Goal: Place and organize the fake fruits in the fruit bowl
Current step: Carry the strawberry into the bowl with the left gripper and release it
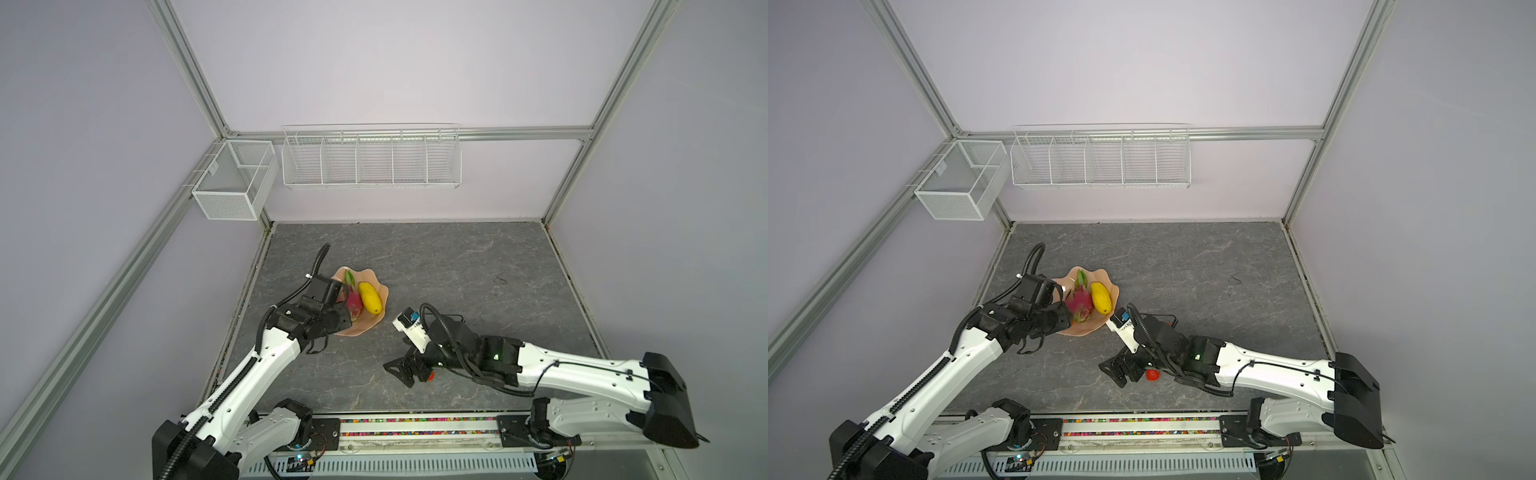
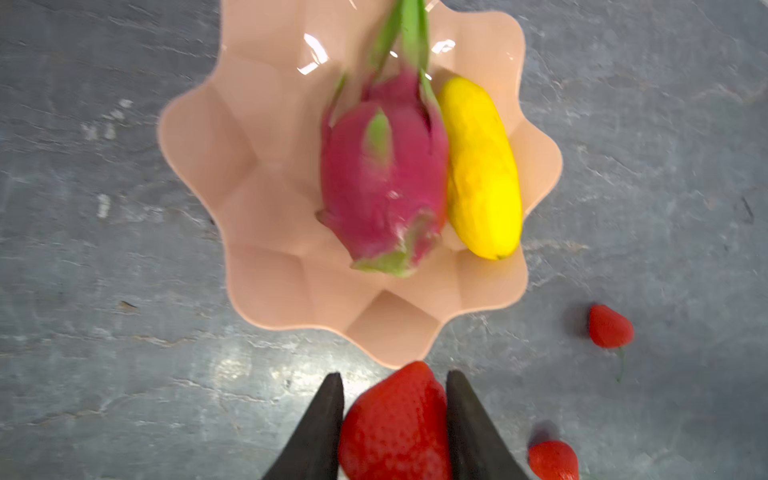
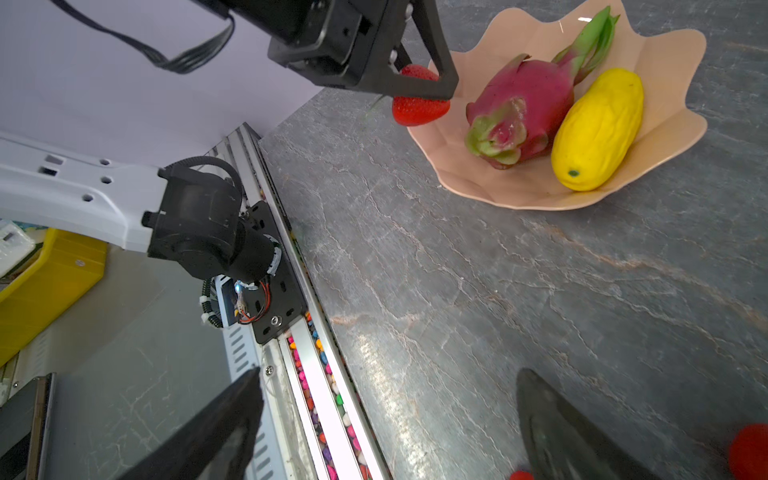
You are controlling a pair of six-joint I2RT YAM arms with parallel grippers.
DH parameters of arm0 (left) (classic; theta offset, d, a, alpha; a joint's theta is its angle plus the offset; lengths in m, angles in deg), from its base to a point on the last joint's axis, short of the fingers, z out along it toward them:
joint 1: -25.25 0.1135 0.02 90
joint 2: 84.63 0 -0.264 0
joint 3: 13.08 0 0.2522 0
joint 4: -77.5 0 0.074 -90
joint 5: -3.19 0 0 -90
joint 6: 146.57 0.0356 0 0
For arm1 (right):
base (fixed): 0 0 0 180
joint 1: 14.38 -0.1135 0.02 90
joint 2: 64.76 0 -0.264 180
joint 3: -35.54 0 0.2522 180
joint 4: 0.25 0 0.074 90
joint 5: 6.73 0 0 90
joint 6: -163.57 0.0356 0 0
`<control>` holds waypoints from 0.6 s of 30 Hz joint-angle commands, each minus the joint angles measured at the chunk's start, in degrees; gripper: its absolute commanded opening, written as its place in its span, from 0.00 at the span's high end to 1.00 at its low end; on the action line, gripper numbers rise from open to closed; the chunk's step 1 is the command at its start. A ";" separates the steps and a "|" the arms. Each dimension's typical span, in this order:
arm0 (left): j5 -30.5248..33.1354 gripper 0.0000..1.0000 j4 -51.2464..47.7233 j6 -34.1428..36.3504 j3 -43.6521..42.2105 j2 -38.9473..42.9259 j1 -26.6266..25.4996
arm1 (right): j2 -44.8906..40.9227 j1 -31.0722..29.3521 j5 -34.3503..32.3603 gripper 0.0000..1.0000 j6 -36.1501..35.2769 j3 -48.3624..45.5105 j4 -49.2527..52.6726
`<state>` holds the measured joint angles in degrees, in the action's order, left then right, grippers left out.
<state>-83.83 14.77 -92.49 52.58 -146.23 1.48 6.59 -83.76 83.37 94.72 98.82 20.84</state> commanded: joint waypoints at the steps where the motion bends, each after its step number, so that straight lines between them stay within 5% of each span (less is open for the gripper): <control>1: 1.03 0.64 -1.44 5.60 1.56 -3.15 5.29 | 1.66 0.36 1.65 0.04 -1.59 0.49 -0.48; 18: 5.44 0.62 3.80 10.00 7.45 -22.23 9.29 | 2.12 1.00 1.42 0.04 -1.16 0.49 -1.01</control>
<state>-80.18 18.11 -83.84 58.00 -166.60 10.37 8.67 -83.09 84.61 94.30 98.84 20.64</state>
